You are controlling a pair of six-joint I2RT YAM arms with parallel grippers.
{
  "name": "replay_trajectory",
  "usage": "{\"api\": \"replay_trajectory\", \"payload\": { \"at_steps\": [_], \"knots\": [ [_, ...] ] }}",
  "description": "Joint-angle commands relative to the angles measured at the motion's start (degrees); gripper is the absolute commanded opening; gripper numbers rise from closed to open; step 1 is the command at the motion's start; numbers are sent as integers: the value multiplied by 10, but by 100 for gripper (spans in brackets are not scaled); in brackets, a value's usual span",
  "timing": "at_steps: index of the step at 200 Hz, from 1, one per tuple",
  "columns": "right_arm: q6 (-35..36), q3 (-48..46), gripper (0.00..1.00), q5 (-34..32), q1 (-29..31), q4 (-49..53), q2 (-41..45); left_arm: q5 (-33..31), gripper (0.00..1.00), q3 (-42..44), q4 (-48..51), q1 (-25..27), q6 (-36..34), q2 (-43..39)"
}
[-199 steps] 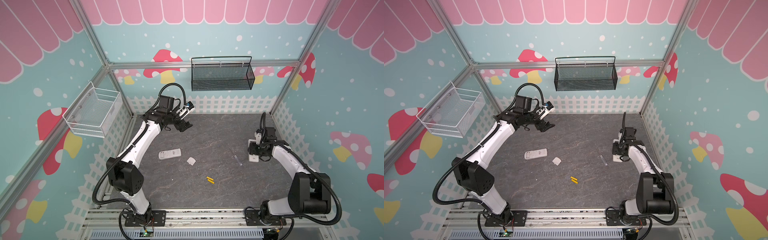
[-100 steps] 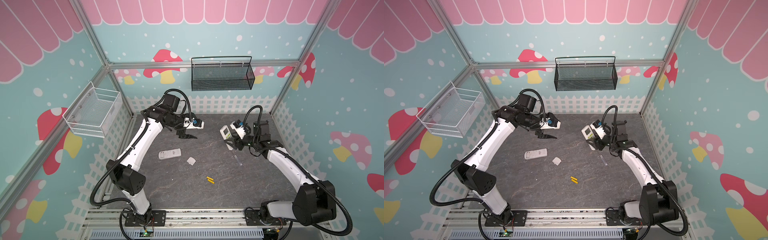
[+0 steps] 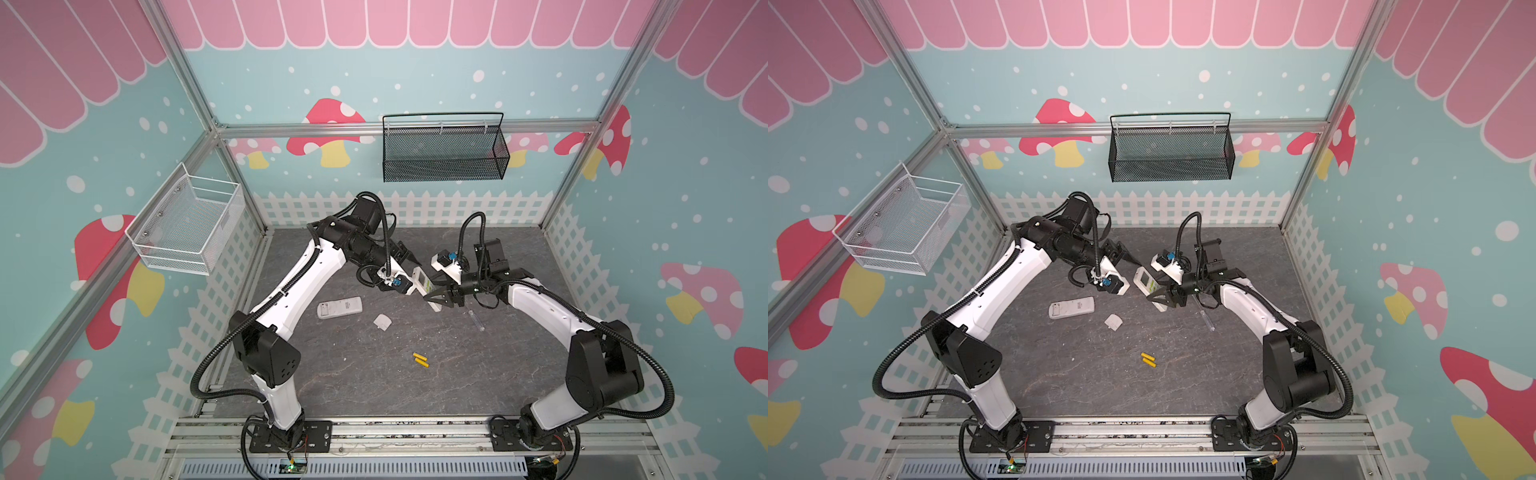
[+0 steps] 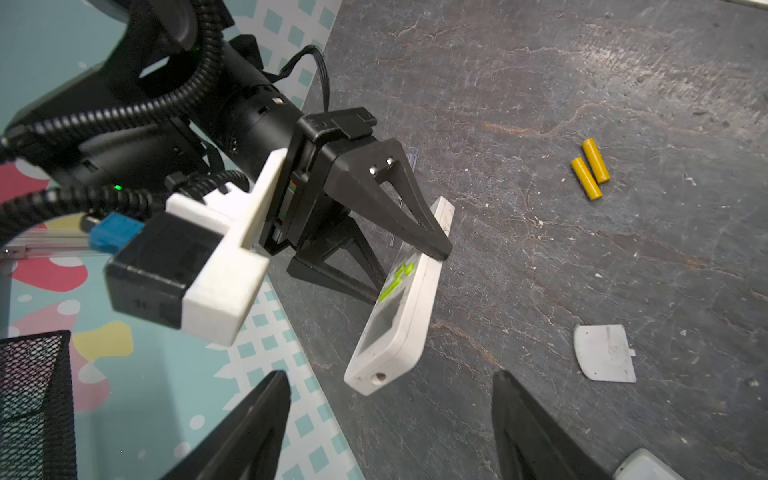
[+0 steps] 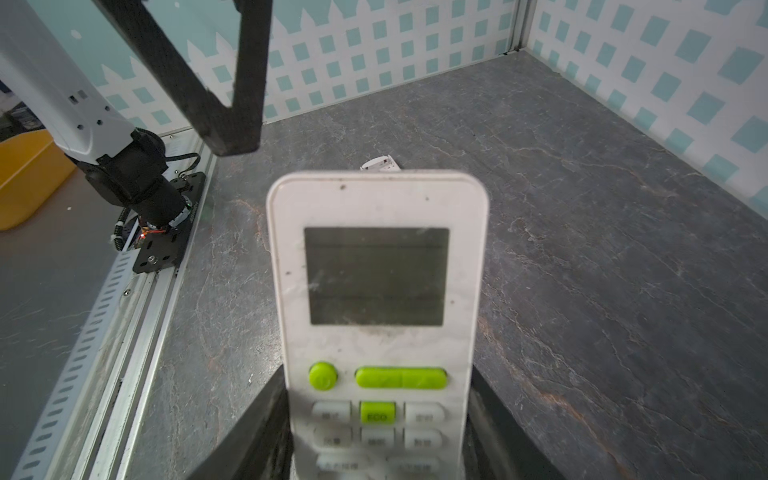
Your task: Unload the batteries from the remote control
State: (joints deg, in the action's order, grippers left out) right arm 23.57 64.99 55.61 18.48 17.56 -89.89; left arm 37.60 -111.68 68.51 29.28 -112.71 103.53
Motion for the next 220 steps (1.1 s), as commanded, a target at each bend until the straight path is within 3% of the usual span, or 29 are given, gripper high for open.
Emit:
{"api": "replay_trajectory", "payload": {
  "at_steps": [1, 104, 164, 220],
  "knots": [
    [38, 31, 20, 48, 9, 25, -8, -29, 74, 2, 9, 11, -110, 10],
    [56, 30, 20, 53, 24, 36, -15, -58, 36, 29, -31, 15, -127, 24],
    [49, 31, 21, 50, 25, 24, -23, -46, 28, 60, -49, 19, -136, 26],
    [51, 22, 27, 29, 24, 27, -9, -42, 7, 67, -67, 20, -134, 32]
  ]
}}
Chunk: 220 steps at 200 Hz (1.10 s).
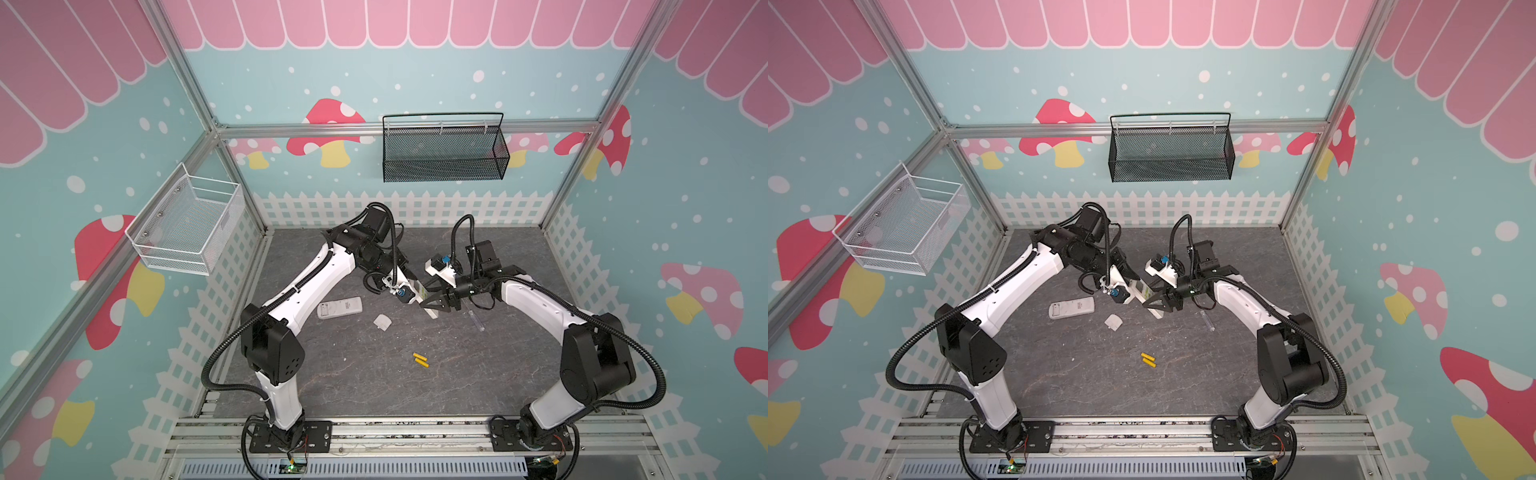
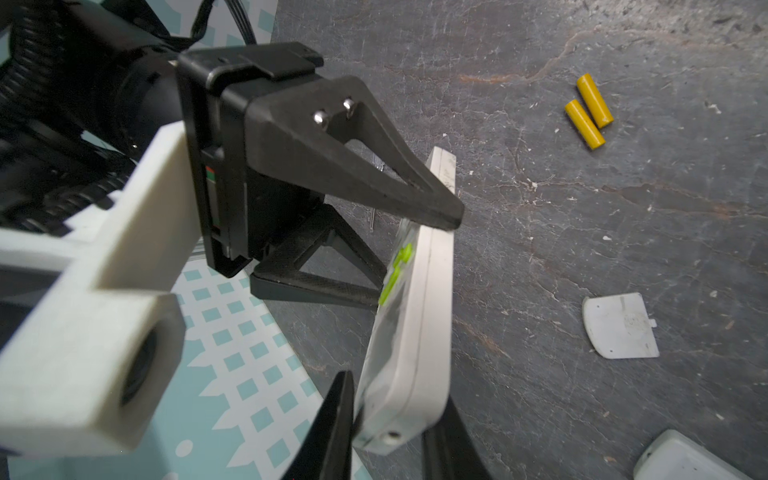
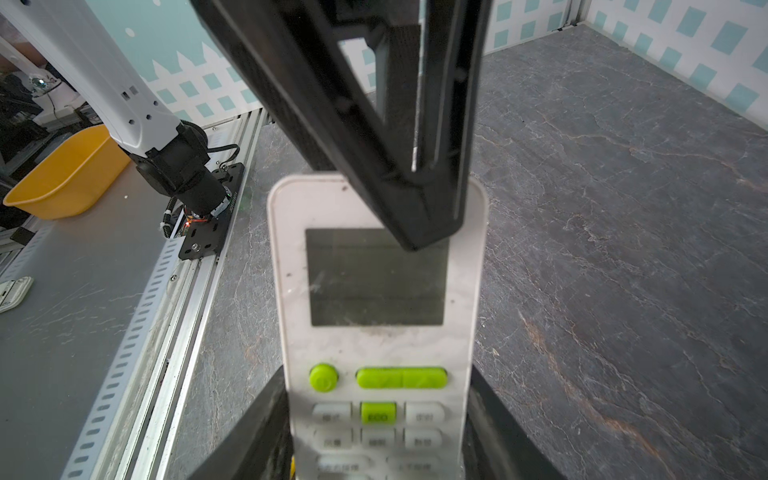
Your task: Unload the batteries from the remote control
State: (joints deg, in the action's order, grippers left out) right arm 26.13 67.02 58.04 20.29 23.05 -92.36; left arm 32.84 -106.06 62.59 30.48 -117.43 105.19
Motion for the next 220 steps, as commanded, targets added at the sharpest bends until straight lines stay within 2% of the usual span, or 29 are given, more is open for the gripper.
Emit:
{"api": "replay_trajectory", "payload": {
  "at_steps": [1, 16, 33, 62, 77, 103, 124, 143, 154, 181, 193, 207, 220],
  "knots": [
    [25, 2, 27, 3, 6, -28, 16, 5, 6, 11, -8, 8, -87, 15],
    [22, -3, 32, -1, 6, -27, 22, 9, 0, 8, -9, 7, -82, 14],
    [28, -22, 39, -7, 5, -35, 38, 5, 0, 7, -9, 7, -77, 15],
    [18, -31, 60, -35, 4, -38, 59, -7, 0, 5, -10, 5, -66, 13],
    [18, -44, 67, -48, 0, -51, 85, -24, 0, 5, -11, 4, -53, 14],
    [-5, -51, 70, -111, -11, -67, 132, -52, 0, 9, -12, -2, -24, 12],
    [-24, -81, 71, -144, -23, -99, 203, -93, 0, 0, -15, -4, 42, 12],
    [-65, -124, 71, -174, -50, -149, 265, -97, 0, 2, -16, -11, 97, 8],
    [-97, -143, 71, -189, -66, -174, 295, -101, 0, -6, -16, -11, 153, 8],
    [-181, -216, 74, -250, -93, -265, 372, -95, 0, -31, -15, -9, 360, 12],
    [-226, -245, 83, -300, -100, -295, 399, -88, 0, -31, -15, -11, 445, 8],
    [-269, -268, 98, -349, -102, -305, 421, -70, 0, -24, -17, -12, 553, 1],
    [-302, -291, 99, -385, -103, -316, 436, -46, 0, -5, -26, -15, 642, -7]
  ]
}}
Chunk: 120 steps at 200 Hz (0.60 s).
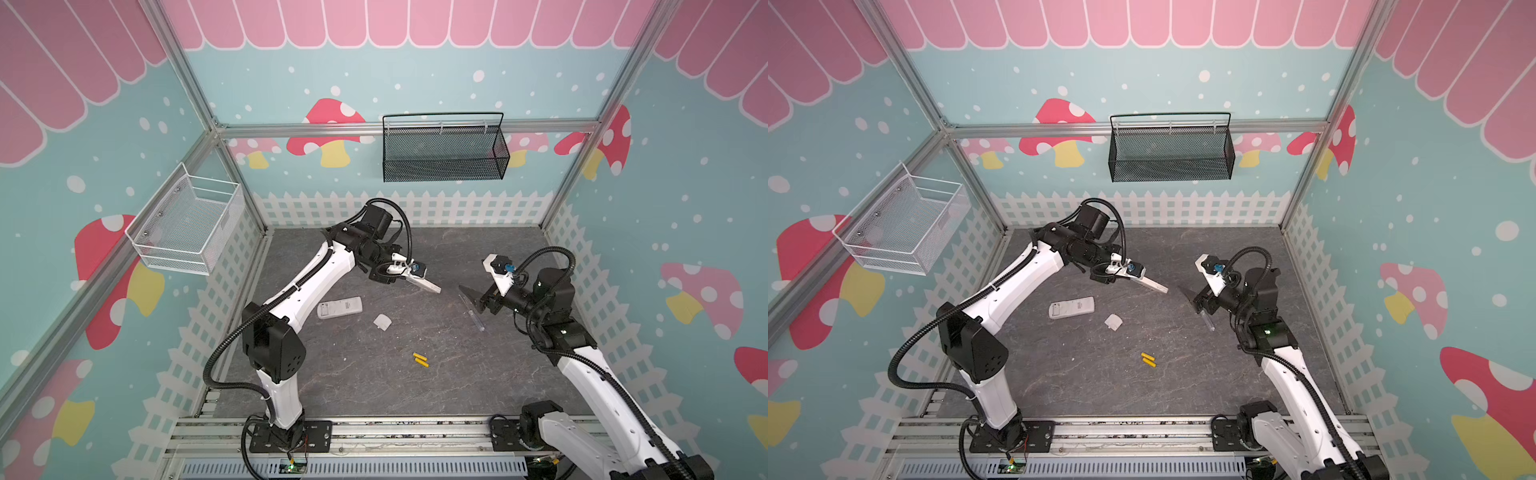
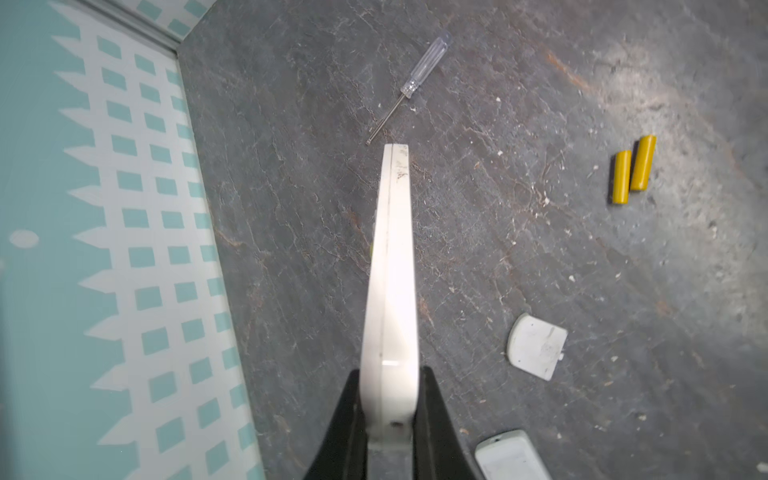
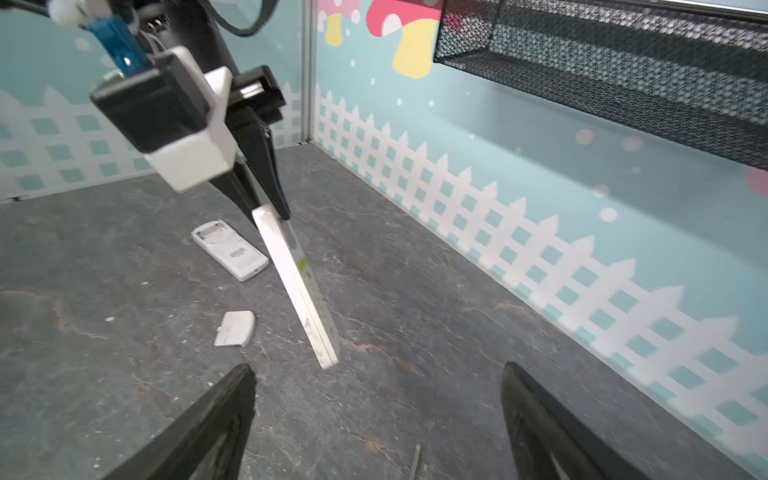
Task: Unload the batteries from the remote control
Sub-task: 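Pull the remote away with the left gripper while the right gripper releases, then hold the remote out with the left gripper while the right gripper regrasps it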
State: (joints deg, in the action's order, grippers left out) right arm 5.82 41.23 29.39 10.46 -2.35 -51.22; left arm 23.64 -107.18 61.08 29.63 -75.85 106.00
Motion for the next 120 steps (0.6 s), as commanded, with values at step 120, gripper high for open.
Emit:
{"api": "replay_trajectory", "payload": {
  "at_steps": [120],
  "knots": [
    [-313, -140, 99, -25, -3, -216, -103, 162, 0, 289, -343, -9, 772, -69]
  ]
}}
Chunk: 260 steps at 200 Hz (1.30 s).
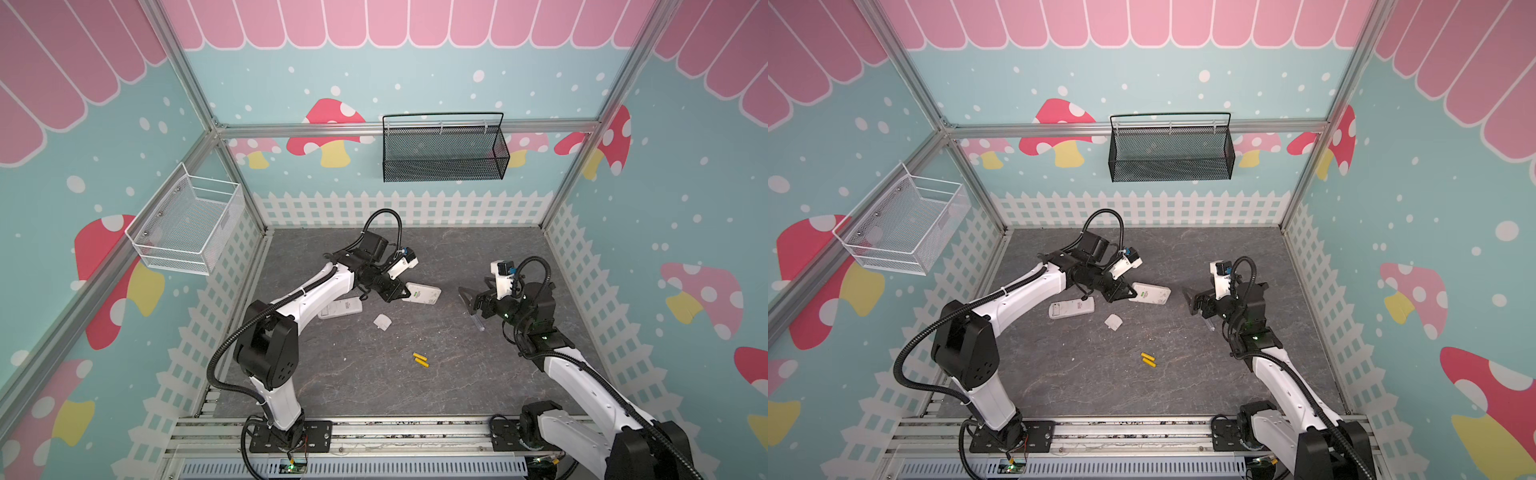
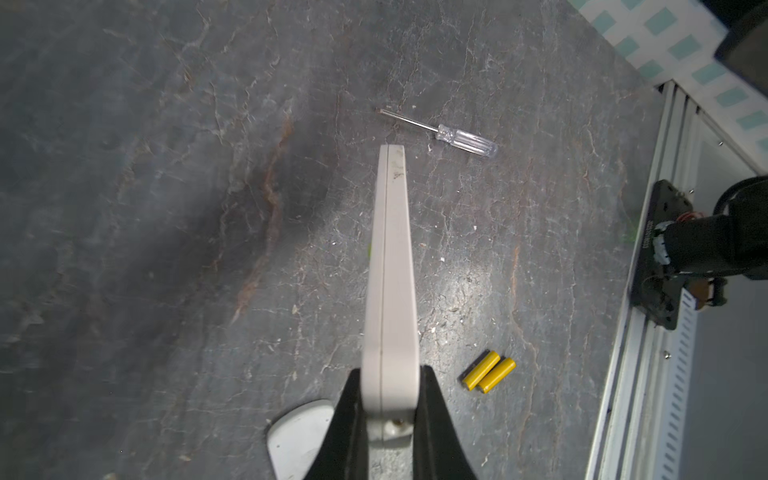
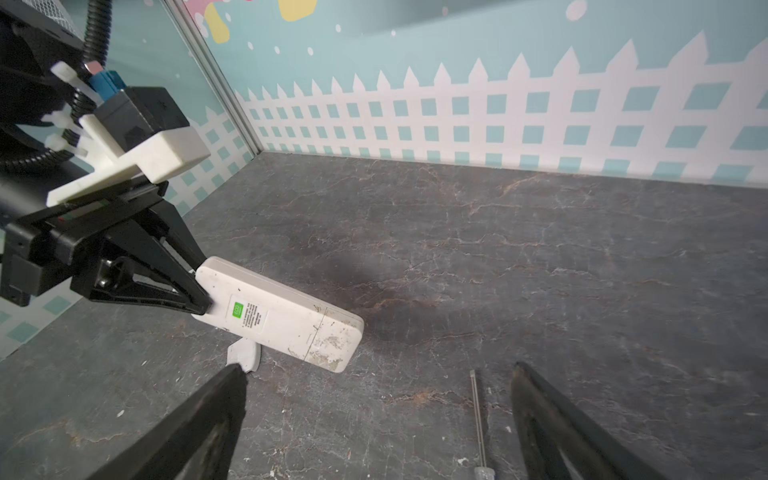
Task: Unload the batteries from the remote control
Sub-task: 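Hold the remote out with the left gripper while the right gripper regrasps it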
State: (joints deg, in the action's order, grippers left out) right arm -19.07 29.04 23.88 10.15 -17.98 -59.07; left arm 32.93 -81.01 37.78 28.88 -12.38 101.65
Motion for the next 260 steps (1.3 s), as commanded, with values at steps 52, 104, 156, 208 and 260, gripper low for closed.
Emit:
{"api": "replay_trajectory", "payload": {
  "at_steps": [52, 104, 156, 208, 260],
  "knots": [
    [-90, 15, 89, 94, 0, -60, -141, 92, 0, 63, -210, -13, 263, -31],
    [-96, 54, 85, 175, -3, -102, -195, 186, 0, 106, -310, -12, 320, -39],
    [-133, 56, 77, 237, -51, -141, -228, 168, 0, 81, -270, -7, 279, -35],
    [-137, 75, 72, 274, -52, -150, -260, 171, 0, 77, -273, -4, 279, -28],
    [-145, 100, 57, 290, -52, -157, -293, 175, 0, 80, -293, 3, 296, -19]
  ]
}}
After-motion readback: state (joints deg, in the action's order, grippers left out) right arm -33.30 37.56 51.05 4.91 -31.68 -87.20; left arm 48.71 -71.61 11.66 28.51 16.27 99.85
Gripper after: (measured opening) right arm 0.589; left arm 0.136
